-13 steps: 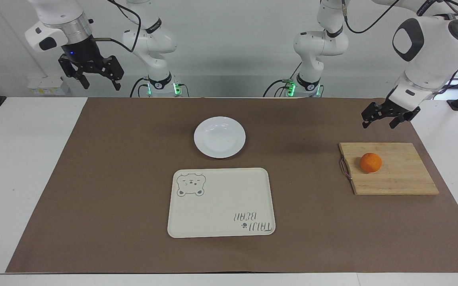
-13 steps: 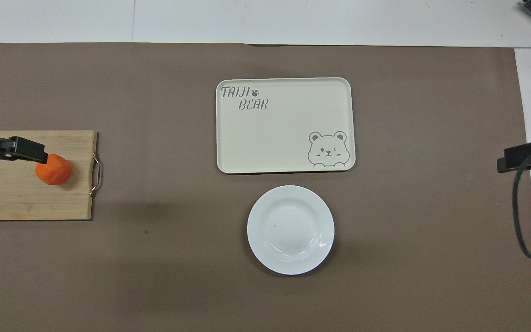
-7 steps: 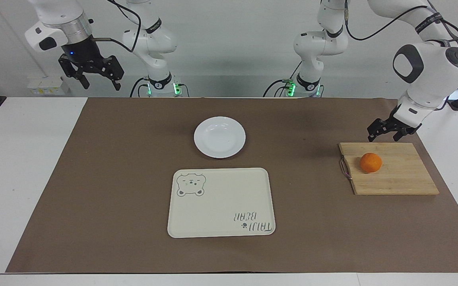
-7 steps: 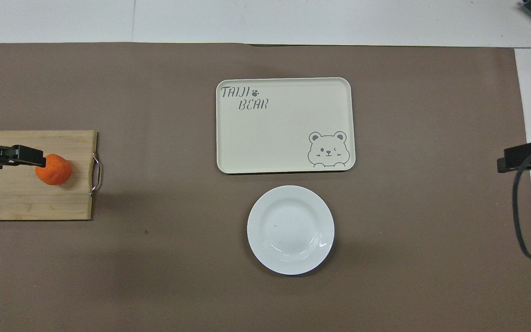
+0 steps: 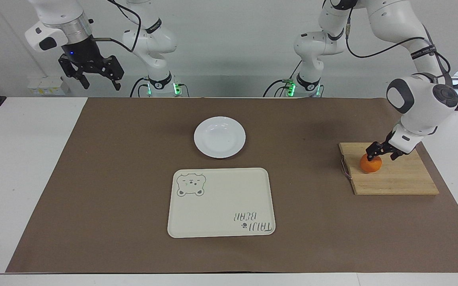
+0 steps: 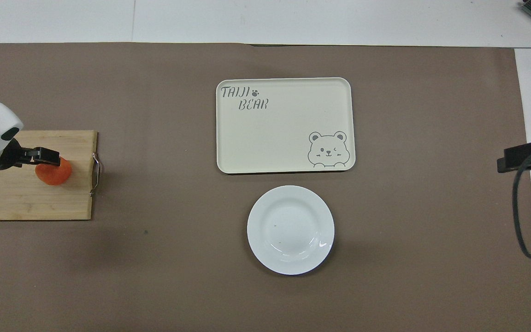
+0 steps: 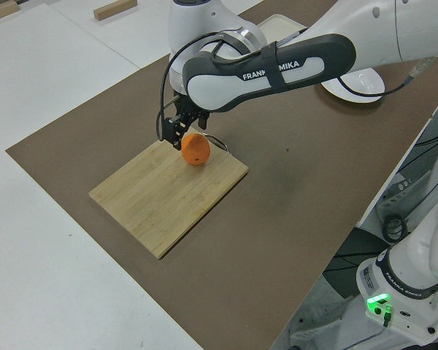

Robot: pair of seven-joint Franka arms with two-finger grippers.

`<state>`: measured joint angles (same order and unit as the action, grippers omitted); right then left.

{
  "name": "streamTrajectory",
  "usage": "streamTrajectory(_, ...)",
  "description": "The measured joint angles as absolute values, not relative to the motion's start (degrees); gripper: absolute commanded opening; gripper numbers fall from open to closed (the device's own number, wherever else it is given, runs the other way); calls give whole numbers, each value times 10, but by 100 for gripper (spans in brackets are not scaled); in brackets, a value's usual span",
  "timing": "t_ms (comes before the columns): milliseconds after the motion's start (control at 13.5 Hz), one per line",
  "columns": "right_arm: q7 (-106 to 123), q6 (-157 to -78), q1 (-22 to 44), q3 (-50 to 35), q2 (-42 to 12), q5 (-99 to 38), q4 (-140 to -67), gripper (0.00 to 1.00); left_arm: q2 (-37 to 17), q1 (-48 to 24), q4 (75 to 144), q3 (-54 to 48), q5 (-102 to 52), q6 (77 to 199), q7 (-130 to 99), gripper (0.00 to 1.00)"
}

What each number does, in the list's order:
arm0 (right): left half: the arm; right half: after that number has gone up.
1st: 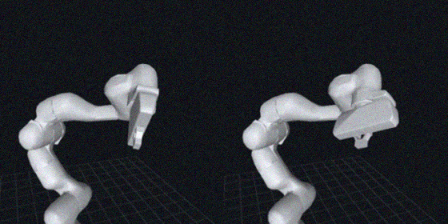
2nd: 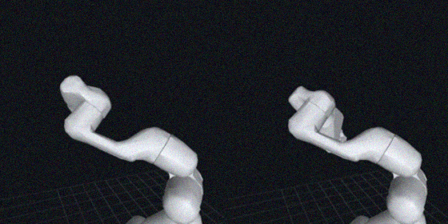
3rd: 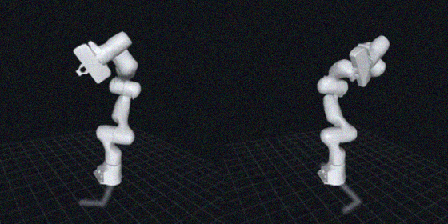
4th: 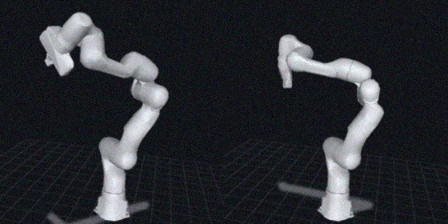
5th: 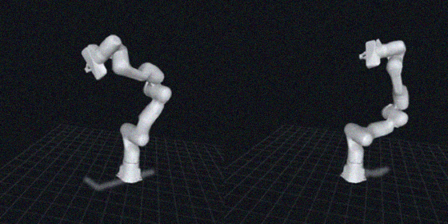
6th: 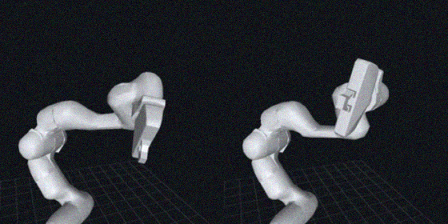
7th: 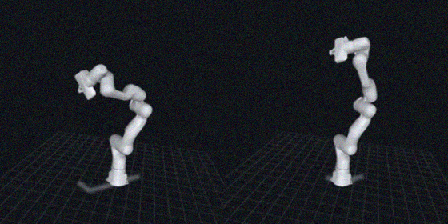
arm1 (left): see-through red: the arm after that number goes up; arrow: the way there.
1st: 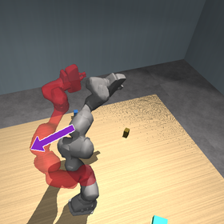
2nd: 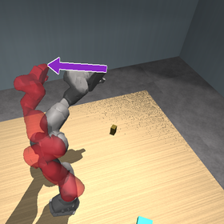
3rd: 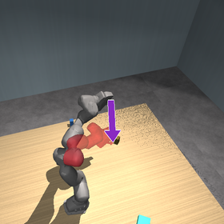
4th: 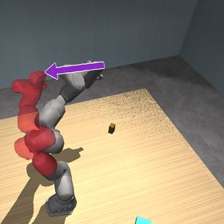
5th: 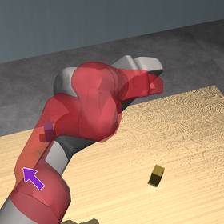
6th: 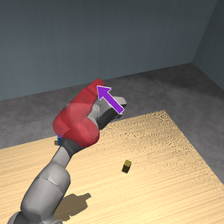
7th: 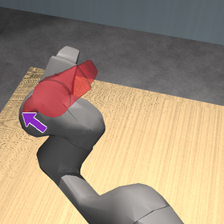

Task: Place orange and plate with both arms
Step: 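Close the left gripper around the orange and lift it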

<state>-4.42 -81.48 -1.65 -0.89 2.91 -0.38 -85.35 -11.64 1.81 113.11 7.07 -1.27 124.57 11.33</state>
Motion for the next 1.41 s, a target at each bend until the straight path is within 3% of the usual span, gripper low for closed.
streamTrajectory(223,-44,-815,-17,-9,29,-4,-854,100,-133,18,1153,69,-13,1281,113,100)
streamTrajectory(297,-44,-815,-17,-9,29,-4,-854,100,-139,18,1158,69,-13,1291,113,45)
streamTrajectory(371,-44,-815,-17,-9,29,-4,-854,100,-146,18,1162,69,-13,1299,114,2)
streamTrajectory(891,-44,-815,-17,-9,29,-4,-854,100,-148,18,1158,67,-13,1299,123,0)
streamTrajectory(1410,-44,-815,-17,-9,29,-4,-854,100,-110,17,1083,59,-13,1194,124,0)
